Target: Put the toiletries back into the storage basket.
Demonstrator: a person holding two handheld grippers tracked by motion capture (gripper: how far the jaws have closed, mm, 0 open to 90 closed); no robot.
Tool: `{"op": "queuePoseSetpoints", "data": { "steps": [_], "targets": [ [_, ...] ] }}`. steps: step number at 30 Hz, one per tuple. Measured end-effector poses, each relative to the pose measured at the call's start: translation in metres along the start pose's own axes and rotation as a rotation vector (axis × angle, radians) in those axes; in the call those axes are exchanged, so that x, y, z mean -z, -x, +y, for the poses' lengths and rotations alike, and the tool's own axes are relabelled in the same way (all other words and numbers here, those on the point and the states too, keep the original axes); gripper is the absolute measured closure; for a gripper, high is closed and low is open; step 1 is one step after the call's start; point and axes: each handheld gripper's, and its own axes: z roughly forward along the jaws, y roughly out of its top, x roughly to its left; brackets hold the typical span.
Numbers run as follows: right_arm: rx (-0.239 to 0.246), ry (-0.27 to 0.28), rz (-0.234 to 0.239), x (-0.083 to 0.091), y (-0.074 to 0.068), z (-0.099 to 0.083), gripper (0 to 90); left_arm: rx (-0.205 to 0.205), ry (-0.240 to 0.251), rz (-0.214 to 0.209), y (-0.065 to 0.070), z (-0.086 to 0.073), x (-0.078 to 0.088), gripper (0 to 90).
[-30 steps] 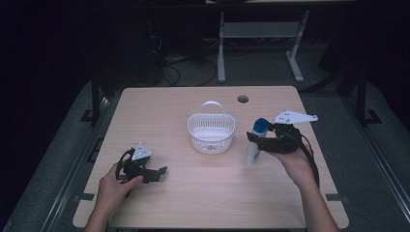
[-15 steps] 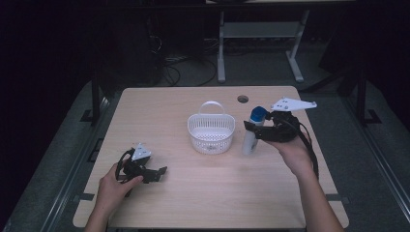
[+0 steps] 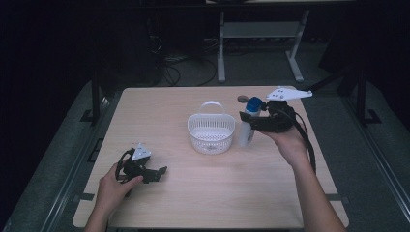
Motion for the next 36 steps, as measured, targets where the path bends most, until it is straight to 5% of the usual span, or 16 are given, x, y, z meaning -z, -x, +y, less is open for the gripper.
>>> {"op": "queuePoseSetpoints", "data": {
  "steps": [36],
  "targets": [
    [0.049, 0.03, 0.016, -0.032, -0.008, 0.048, 35.6, 0.001, 0.0, -0.001, 0.0, 0.0, 0.0, 13.0]
  ]
}}
